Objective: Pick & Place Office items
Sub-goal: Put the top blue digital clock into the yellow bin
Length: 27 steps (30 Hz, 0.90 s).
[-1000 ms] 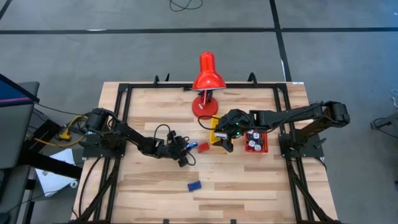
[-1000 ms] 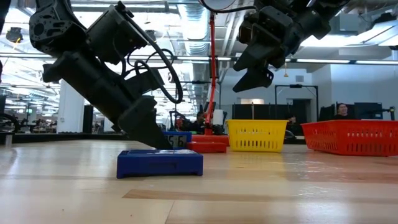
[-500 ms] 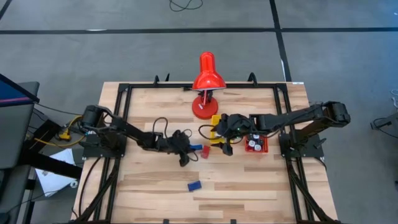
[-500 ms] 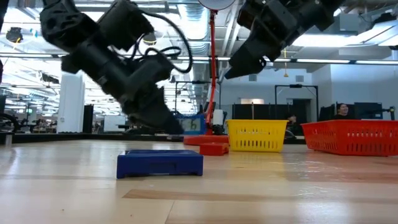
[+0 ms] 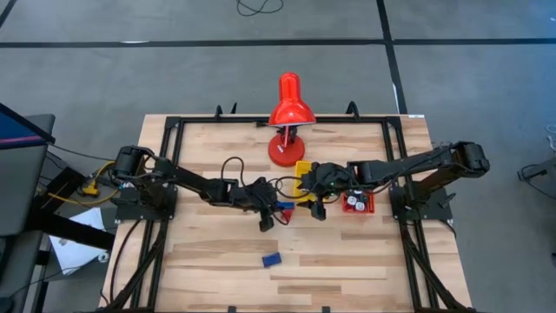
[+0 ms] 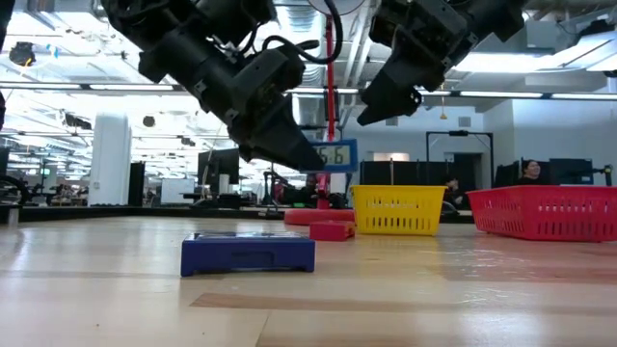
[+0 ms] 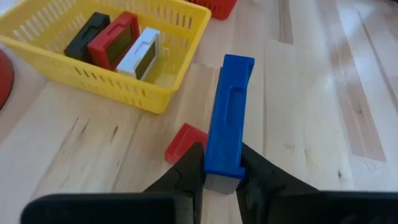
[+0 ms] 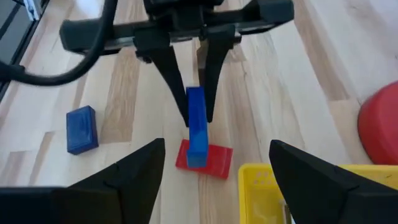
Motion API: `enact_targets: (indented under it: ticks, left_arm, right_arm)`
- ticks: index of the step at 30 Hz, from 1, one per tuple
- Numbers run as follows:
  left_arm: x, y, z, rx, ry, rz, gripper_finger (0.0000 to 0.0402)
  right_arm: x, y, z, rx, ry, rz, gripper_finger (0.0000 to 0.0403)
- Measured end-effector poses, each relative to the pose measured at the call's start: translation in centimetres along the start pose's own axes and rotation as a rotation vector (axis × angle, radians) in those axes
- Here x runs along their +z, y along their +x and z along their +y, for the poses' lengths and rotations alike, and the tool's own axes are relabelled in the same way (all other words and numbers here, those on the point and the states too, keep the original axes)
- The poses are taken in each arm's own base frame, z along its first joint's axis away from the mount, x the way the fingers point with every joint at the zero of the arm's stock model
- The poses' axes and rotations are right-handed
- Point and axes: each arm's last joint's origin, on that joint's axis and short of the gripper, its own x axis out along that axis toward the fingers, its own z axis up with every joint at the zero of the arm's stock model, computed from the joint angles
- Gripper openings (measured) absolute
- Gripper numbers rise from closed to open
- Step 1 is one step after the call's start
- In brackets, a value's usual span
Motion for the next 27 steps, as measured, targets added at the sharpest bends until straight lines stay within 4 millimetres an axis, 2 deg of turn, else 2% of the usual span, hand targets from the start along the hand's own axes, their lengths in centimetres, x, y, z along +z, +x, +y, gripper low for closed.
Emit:
enact_targets:
  ticks: [3,5,12,16,22,27]
  left_arm:
    - [0.2,0.0,-0.1,-0.002,0.015,-0.005,0.0054]
    - [0.2,0.0,-0.1,-0.002,0.022,-0.006,0.0054]
    - [0.2,0.0,0.0,0.001,0.025,0.005,0.0054]
    - [-0.1,-0.1,0.0,0.009,0.030,0.033,0.0055]
    - [-0.3,-0.1,0.0,0.013,0.034,0.052,0.0055]
    - [-0.5,-0.1,0.1,0.019,0.038,0.073,0.0055]
  right_arm:
    - [0.7,-0.1,0.2,0.003,-0.002,-0.006,0.0281]
    - [1.1,0.6,0.4,0.004,-0.003,0.006,0.0280]
    - [1.0,5.9,1.0,-0.011,-0.074,0.229,0.0280]
    - [2.0,7.6,1.5,-0.008,-0.124,0.295,0.0280]
    - [2.5,8.6,1.7,-0.004,-0.158,0.329,0.0274]
    - [2.6,8.8,1.8,-0.003,-0.159,0.322,0.0223]
